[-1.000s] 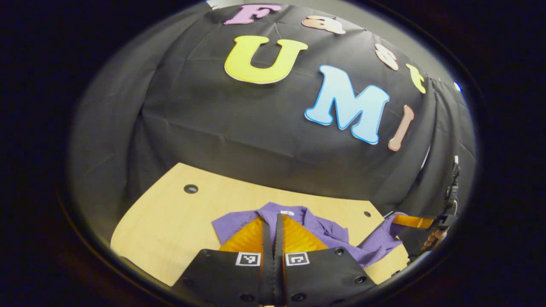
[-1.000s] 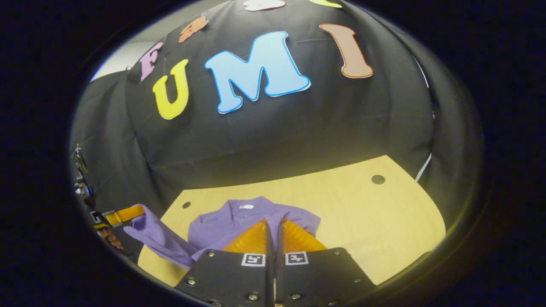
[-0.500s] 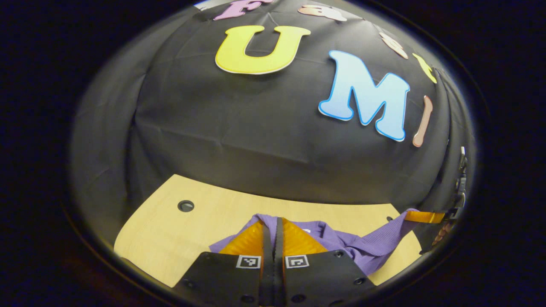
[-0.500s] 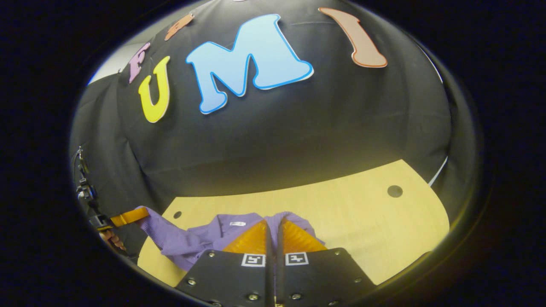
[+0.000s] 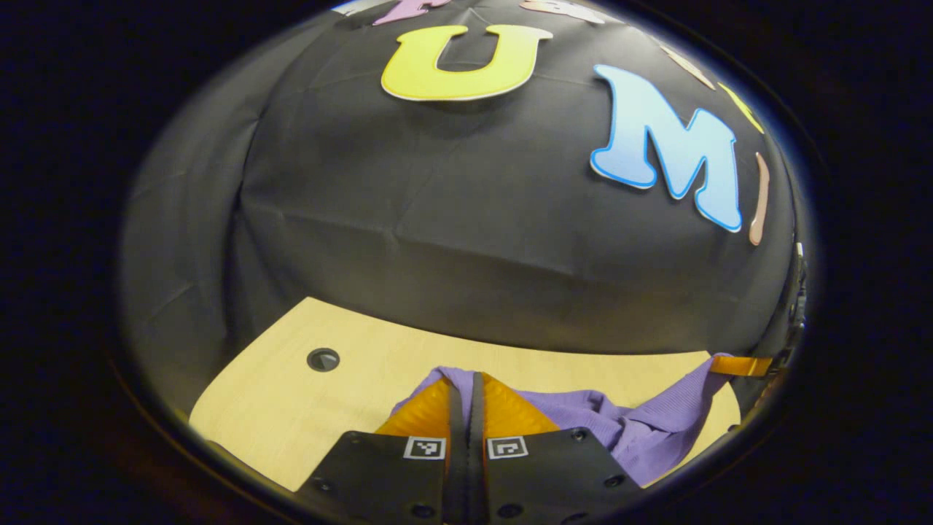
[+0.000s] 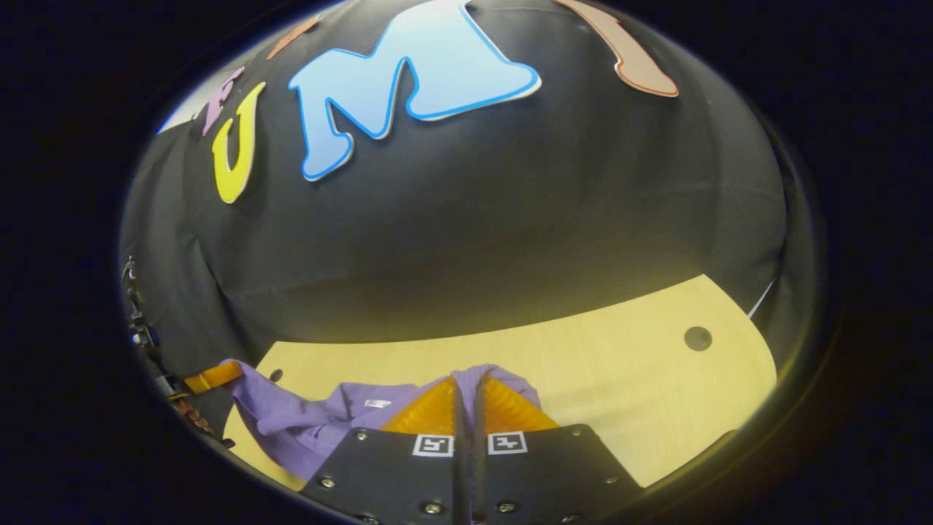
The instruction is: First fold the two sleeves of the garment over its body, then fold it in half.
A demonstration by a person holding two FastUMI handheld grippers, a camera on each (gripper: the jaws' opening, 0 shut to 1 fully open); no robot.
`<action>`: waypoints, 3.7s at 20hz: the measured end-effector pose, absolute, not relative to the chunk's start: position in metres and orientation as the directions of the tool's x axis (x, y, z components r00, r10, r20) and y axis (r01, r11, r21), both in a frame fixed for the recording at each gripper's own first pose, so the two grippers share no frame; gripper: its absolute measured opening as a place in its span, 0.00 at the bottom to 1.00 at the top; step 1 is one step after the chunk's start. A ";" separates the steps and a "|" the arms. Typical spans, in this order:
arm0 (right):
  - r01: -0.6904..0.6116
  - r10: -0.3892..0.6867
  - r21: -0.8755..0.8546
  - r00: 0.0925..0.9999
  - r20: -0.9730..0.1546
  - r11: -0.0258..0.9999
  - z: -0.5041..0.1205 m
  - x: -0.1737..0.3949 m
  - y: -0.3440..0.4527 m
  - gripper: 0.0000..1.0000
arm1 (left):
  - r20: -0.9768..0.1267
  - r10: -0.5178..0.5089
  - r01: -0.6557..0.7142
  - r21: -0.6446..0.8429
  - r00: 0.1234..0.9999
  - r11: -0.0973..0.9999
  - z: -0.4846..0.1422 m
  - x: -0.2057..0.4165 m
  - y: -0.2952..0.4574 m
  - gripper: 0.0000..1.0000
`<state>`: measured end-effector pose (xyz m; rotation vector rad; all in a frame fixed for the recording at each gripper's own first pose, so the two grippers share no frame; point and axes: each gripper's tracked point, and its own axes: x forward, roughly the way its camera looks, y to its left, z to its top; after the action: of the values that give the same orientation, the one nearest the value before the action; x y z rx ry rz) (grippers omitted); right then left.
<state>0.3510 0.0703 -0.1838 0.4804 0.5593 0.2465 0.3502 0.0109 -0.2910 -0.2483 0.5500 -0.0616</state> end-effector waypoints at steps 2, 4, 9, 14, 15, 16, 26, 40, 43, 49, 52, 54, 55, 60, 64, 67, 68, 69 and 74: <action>-0.082 0.337 0.492 0.823 -0.458 0.867 -0.194 0.360 0.073 0.02 | -0.514 -0.101 -0.024 -0.232 0.852 0.972 -0.302 0.356 0.014 0.06; -0.068 0.322 0.481 0.821 -0.471 0.874 -0.203 0.366 0.074 0.02 | -0.518 -0.084 -0.037 -0.218 0.851 0.975 -0.314 0.362 0.017 0.06; -0.030 0.284 0.440 0.803 -0.523 0.897 -0.236 0.381 0.077 0.03 | -0.546 -0.046 -0.054 -0.165 0.837 0.985 -0.350 0.374 0.020 0.06; -0.040 0.251 0.364 0.793 -0.555 0.930 -0.247 0.382 0.078 0.06 | -0.574 -0.040 -0.045 -0.134 0.818 0.990 -0.367 0.375 0.013 0.10; -0.048 0.247 0.349 0.796 -0.553 0.936 -0.245 0.381 0.079 0.06 | -0.584 -0.036 -0.040 -0.116 0.811 0.992 -0.369 0.373 0.013 0.13; -0.054 0.241 0.333 0.798 -0.552 0.941 -0.243 0.380 0.079 0.10 | -0.594 -0.036 -0.033 -0.106 0.804 0.994 -0.369 0.372 0.011 0.15; -0.074 0.192 0.247 0.845 -0.499 0.966 -0.191 0.346 0.061 0.50 | -0.599 -0.098 0.006 -0.154 0.795 0.988 -0.335 0.341 -0.005 0.86; -0.052 0.103 0.167 0.945 -0.312 0.985 -0.052 0.188 0.064 0.74 | -0.361 -0.196 0.169 -0.104 0.912 0.980 -0.183 0.233 0.011 0.97; -0.045 0.082 0.139 0.958 -0.275 0.989 -0.032 0.151 0.071 0.68 | -0.322 -0.213 0.189 -0.102 0.922 0.977 -0.164 0.208 0.016 0.97; -0.031 0.062 0.138 0.973 -0.223 0.990 0.000 0.102 0.081 0.71 | -0.298 -0.227 0.202 -0.112 0.927 0.973 -0.138 0.161 0.024 0.96; -0.018 0.049 0.155 0.979 -0.200 0.988 0.011 0.087 0.079 0.72 | -0.250 -0.225 0.205 -0.101 0.942 0.973 -0.133 0.134 0.033 0.95; -0.017 0.048 0.173 0.983 -0.178 0.985 0.018 0.078 0.077 0.72 | -0.224 -0.220 0.205 -0.086 0.949 0.975 -0.122 0.124 0.032 0.94; -0.015 0.045 0.173 0.984 -0.170 0.985 0.021 0.074 0.074 0.72 | -0.215 -0.216 0.204 -0.077 0.952 0.976 -0.117 0.119 0.030 0.94; 0.010 0.004 0.110 0.992 -0.123 0.994 0.027 0.056 0.054 0.67 | -0.177 -0.222 0.206 -0.104 0.959 0.973 -0.085 0.100 0.001 0.95; 0.015 -0.003 0.111 0.994 -0.110 0.994 0.021 0.046 0.047 0.72 | -0.165 -0.203 0.187 -0.110 0.965 0.976 -0.080 0.092 -0.005 0.95; 0.015 -0.004 0.100 0.994 -0.109 0.995 0.017 0.045 0.042 0.72 | -0.171 -0.200 0.179 -0.129 0.965 0.975 -0.081 0.089 -0.013 0.94; 0.018 -0.008 0.095 0.994 -0.107 0.995 0.016 0.044 0.039 0.72 | -0.178 -0.200 0.178 -0.133 0.963 0.975 -0.081 0.088 -0.015 0.94; 0.020 -0.010 0.091 0.995 -0.102 0.996 0.018 0.045 0.033 0.72 | -0.176 -0.199 0.176 -0.135 0.964 0.975 -0.081 0.089 -0.016 0.94; 0.025 -0.015 0.094 0.995 -0.102 0.995 0.015 0.048 0.033 0.72 | -0.170 -0.214 0.194 -0.126 0.962 0.973 -0.076 0.093 -0.024 0.94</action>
<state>0.0484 0.0331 0.0148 0.0952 0.1018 -0.0198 0.0929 -0.0238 -0.0765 -0.1083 0.1843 -0.2074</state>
